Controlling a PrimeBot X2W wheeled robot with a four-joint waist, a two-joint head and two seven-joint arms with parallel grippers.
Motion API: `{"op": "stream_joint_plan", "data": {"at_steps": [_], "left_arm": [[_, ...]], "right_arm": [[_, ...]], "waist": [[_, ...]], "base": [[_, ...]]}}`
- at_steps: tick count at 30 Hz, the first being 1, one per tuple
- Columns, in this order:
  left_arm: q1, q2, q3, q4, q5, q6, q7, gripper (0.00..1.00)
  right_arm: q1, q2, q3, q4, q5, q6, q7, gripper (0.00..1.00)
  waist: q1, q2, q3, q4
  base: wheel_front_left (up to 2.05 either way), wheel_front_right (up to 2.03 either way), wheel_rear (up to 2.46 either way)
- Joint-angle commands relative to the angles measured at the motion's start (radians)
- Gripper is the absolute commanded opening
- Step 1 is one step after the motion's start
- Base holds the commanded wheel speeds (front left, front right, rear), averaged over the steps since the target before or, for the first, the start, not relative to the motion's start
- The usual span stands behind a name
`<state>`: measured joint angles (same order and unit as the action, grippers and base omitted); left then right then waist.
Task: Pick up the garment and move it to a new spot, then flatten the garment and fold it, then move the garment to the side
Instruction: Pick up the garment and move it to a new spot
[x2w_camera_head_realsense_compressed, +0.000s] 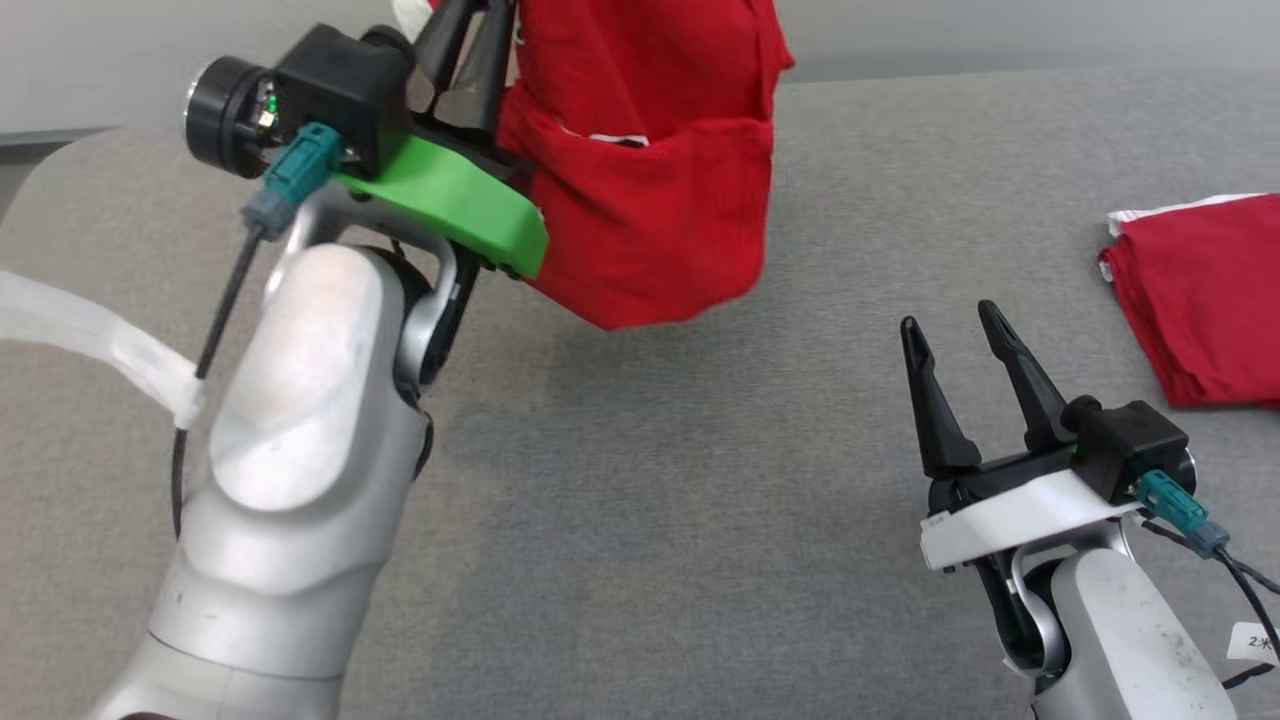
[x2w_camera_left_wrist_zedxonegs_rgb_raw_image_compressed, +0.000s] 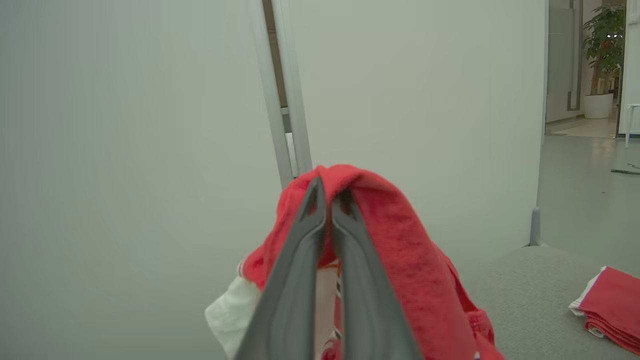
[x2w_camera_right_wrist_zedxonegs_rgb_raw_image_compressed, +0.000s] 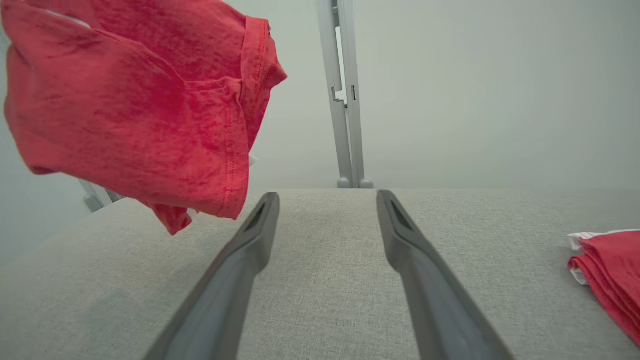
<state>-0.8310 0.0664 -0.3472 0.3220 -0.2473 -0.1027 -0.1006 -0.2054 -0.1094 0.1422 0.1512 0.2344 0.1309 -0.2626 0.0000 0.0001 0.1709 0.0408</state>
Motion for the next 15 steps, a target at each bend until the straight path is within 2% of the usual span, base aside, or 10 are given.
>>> {"op": "stream_joint_plan", "data": {"at_steps": [1,9,15], "left_arm": [[0.015,-0.004,-0.013,-0.006,-0.005,0.015,0.001,0.00],[-0.018,-0.012,-0.075,0.103,-0.001,0.107,-0.048,0.00],[-0.081,-0.013,-0.102,0.265,0.001,0.145,-0.110,0.00]], "right_arm": [[-0.011,0.000,-0.005,-0.006,0.002,0.000,-0.003,1.00],[-0.042,0.018,0.000,-0.012,0.015,0.000,-0.003,1.00],[-0.059,0.029,0.017,-0.008,0.022,0.000,-0.003,1.00]], "waist": [[0.0000,-0.0001,-0.002,-0.073],[0.0000,-0.0001,0.064,-0.202],[0.0000,-0.0001,0.117,-0.273]], "base": [[0.00,0.00,0.00],[0.00,0.00,0.00],[0.00,0.00,0.00]]}}
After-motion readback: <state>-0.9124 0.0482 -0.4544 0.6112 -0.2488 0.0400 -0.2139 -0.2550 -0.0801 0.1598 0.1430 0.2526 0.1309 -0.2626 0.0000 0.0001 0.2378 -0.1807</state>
